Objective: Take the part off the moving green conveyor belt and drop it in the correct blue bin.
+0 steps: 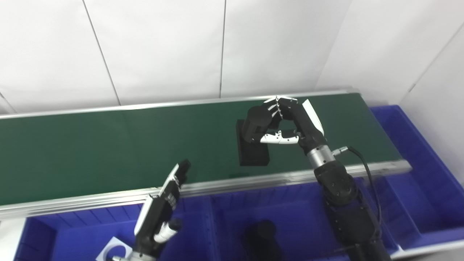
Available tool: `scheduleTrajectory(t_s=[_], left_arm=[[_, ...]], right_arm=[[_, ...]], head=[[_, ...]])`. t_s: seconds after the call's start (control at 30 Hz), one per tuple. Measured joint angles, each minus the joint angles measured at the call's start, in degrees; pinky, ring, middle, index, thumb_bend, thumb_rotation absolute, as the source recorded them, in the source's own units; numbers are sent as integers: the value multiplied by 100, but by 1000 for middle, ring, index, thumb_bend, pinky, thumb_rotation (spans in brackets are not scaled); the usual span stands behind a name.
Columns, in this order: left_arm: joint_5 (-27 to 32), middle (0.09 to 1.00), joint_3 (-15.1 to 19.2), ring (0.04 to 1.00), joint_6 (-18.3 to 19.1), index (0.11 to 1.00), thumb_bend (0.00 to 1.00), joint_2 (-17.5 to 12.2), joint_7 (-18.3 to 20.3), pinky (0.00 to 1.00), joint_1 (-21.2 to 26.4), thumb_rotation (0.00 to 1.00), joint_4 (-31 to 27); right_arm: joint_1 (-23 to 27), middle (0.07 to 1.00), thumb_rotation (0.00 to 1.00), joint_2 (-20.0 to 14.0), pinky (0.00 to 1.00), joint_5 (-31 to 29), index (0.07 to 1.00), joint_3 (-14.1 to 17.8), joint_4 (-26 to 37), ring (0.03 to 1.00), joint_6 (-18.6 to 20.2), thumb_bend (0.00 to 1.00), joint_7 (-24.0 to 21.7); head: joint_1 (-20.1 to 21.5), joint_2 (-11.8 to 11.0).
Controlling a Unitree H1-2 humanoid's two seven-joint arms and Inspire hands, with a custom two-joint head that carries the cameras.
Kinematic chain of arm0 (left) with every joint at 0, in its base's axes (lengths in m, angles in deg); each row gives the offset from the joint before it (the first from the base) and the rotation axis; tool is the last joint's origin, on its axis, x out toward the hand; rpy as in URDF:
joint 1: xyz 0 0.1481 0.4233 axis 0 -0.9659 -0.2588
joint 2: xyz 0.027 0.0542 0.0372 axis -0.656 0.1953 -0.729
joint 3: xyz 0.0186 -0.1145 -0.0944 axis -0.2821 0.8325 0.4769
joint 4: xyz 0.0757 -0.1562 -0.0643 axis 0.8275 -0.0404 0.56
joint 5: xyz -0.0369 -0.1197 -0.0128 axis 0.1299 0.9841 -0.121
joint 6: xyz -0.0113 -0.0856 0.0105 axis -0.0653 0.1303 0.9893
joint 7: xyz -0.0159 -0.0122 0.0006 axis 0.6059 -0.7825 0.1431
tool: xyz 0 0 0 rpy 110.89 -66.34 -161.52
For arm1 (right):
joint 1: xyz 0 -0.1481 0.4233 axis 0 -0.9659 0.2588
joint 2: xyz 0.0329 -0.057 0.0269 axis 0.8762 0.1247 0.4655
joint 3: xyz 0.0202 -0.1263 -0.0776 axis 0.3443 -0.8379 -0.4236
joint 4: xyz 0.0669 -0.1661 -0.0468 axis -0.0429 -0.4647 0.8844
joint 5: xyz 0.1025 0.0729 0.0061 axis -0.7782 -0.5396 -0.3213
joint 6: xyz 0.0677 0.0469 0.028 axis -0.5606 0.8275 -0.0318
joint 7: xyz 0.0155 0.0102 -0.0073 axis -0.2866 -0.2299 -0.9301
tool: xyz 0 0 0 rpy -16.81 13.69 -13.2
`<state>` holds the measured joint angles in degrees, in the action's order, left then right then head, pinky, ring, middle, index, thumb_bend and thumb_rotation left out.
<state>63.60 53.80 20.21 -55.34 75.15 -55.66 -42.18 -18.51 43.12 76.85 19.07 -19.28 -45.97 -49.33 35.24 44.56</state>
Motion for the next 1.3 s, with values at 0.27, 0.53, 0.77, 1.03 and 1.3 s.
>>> scheduleTrajectory(t_s=[0.27, 0.53, 0.77, 1.03, 1.3], left_arm=[[-49, 943, 216, 967, 0, 942, 886, 162, 46, 974, 4, 841, -324], [-50, 937, 251, 954, 3, 948, 890, 259, 68, 950, 10, 862, -369], [-45, 933, 296, 945, 25, 945, 895, 262, 115, 923, 4, 845, -621], [1, 931, 308, 943, 151, 945, 895, 258, 135, 920, -101, 836, -757], [1, 930, 305, 939, 151, 946, 904, 252, 145, 914, -125, 846, -757]], right_arm=[[-899, 417, 0, -431, 267, -77, 532, 445, 780, 315, 465, 517, -191], [-1771, 424, 0, -605, 274, -144, 529, 809, 1066, 333, 674, 518, -233], [-2288, 426, 0, -752, 268, 246, 533, 1018, 1063, 328, 677, 517, -179], [-2461, 424, 0, -913, 269, 954, 534, 789, 645, 336, 639, 518, -136], [-2285, 419, 0, -1047, 279, 1527, 532, 268, -572, 332, 319, 519, 117]], head=[[88, 281], [53, 272], [79, 281], [35, 237], [-105, 167]])
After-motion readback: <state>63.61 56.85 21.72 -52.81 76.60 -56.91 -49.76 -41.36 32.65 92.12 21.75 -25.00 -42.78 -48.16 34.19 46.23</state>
